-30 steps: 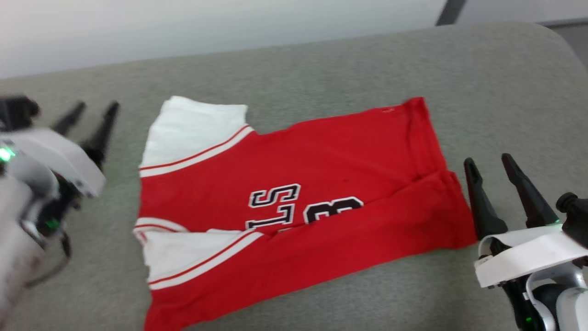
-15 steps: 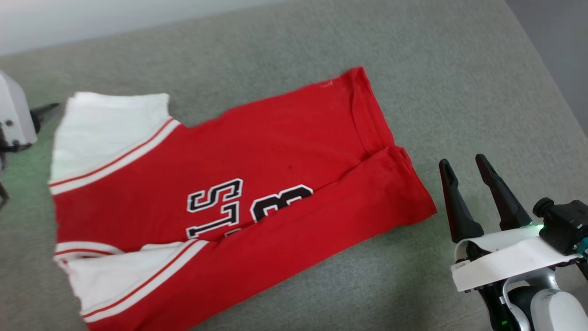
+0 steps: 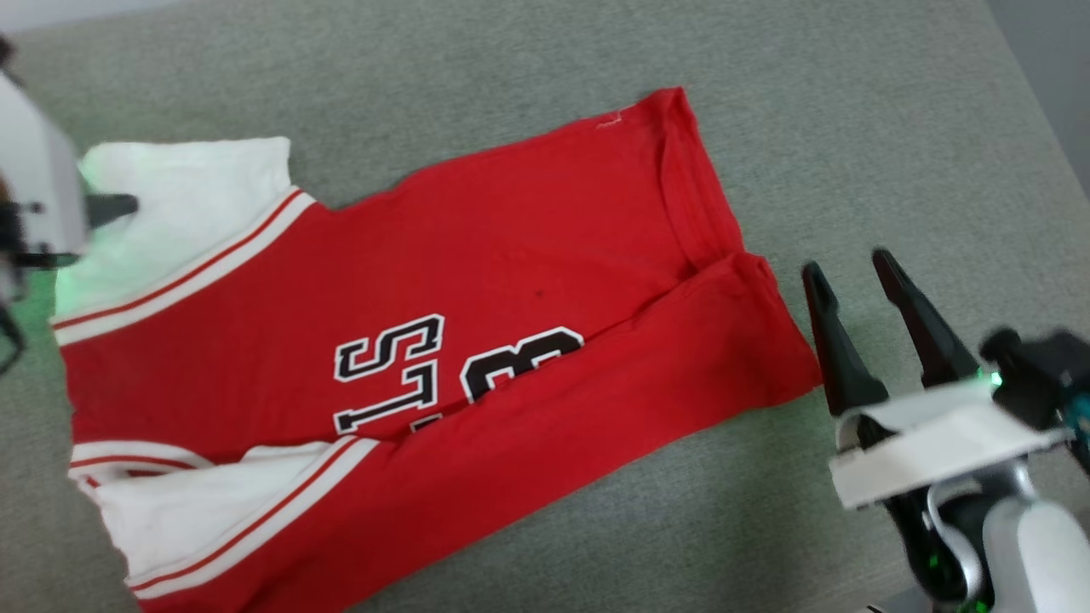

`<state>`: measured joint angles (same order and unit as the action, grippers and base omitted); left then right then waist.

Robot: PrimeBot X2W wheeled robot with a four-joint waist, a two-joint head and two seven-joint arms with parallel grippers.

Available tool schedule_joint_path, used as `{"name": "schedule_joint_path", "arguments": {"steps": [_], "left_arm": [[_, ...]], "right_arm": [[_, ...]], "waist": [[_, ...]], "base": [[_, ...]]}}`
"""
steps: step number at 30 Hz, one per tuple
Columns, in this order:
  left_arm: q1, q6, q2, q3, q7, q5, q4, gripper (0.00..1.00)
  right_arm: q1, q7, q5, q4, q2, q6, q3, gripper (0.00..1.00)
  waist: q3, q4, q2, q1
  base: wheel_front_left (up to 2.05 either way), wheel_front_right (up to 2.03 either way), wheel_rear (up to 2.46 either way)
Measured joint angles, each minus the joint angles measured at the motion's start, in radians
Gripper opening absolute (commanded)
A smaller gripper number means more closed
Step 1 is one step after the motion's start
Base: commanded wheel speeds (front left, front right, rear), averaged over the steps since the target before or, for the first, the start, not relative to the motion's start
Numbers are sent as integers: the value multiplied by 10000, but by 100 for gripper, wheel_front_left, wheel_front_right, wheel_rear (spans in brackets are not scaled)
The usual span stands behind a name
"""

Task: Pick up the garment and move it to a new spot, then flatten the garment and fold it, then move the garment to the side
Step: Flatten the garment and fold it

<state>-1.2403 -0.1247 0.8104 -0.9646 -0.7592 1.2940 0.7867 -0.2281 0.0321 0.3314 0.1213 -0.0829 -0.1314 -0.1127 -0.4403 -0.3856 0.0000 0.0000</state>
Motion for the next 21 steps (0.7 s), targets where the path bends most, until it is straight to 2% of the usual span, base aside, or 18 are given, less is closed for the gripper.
{"name": "schedule_joint_path", "arguments": {"steps": [5,9,15,18,21], "left_arm": [[-5,-29,-205,-113,293,140,-658,0],[-165,-29,-313,-364,370,81,-1202,0],[-600,-31,-412,-644,487,81,-1555,0],[-775,-31,-535,-784,646,81,-1632,0],[-930,-42,-667,-940,786,100,-1697,0]], "right_arm": [[-1516,1486,-58,-541,-623,0,-491,100],[-3374,2778,56,-1620,-966,0,-700,100],[-6028,4663,395,-4366,-1319,0,-1191,100],[-6822,5799,719,-5741,-1409,0,-1459,100],[-7536,6324,882,-6598,-1565,0,-1561,100]], "waist": [[-60,288,0,0],[-176,601,0,0],[-479,1076,0,0],[-626,1302,0,0],[-737,1531,0,0]], "base": [[0,0,0],[0,0,0],[0,0,0],[0,0,0],[0,0,0]]}}
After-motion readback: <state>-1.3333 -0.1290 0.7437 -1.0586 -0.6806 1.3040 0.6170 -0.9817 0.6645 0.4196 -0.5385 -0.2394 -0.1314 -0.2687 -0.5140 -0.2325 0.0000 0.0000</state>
